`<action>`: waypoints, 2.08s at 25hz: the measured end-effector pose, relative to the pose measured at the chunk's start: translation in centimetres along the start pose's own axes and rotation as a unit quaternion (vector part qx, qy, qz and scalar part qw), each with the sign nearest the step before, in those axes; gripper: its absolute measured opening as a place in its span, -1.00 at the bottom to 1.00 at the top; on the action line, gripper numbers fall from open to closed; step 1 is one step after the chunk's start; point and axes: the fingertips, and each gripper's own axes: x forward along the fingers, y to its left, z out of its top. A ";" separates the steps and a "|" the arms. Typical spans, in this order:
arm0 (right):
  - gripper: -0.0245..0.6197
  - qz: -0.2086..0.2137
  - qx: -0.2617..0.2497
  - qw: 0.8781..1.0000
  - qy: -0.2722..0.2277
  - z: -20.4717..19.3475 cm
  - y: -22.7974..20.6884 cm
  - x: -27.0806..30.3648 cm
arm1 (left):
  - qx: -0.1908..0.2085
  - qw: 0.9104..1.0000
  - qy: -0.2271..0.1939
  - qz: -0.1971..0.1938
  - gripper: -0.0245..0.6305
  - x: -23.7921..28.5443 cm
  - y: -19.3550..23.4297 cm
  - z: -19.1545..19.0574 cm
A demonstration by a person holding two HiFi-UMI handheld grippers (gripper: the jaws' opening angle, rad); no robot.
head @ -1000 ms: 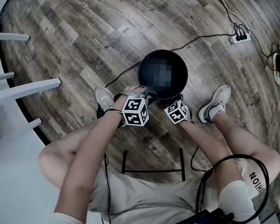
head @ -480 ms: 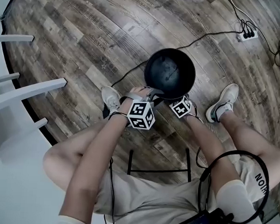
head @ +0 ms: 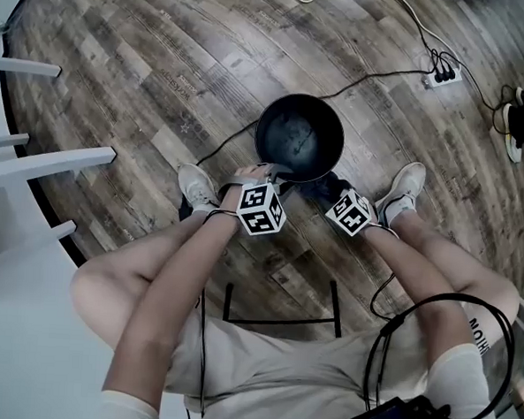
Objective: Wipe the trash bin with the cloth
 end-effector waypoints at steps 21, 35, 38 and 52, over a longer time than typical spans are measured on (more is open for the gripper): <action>-0.68 -0.004 0.069 0.994 -0.088 5.6 1.0 -12.1 | -0.035 0.998 0.042 0.038 -0.56 0.1 -0.1 0.7; -0.68 -0.037 -0.048 0.995 -0.073 7.7 2.2 -7.4 | 0.011 0.998 0.040 -0.049 -0.61 -0.4 0.0 -1.1; -0.68 -0.041 -0.057 0.996 -0.063 7.9 1.6 -6.4 | 0.020 0.998 0.037 -0.048 -0.62 -0.5 0.0 -1.1; -0.68 -0.054 -0.018 0.998 -0.020 4.5 -0.2 -0.5 | 0.055 0.997 0.028 -0.053 -0.67 -0.6 -0.1 -1.0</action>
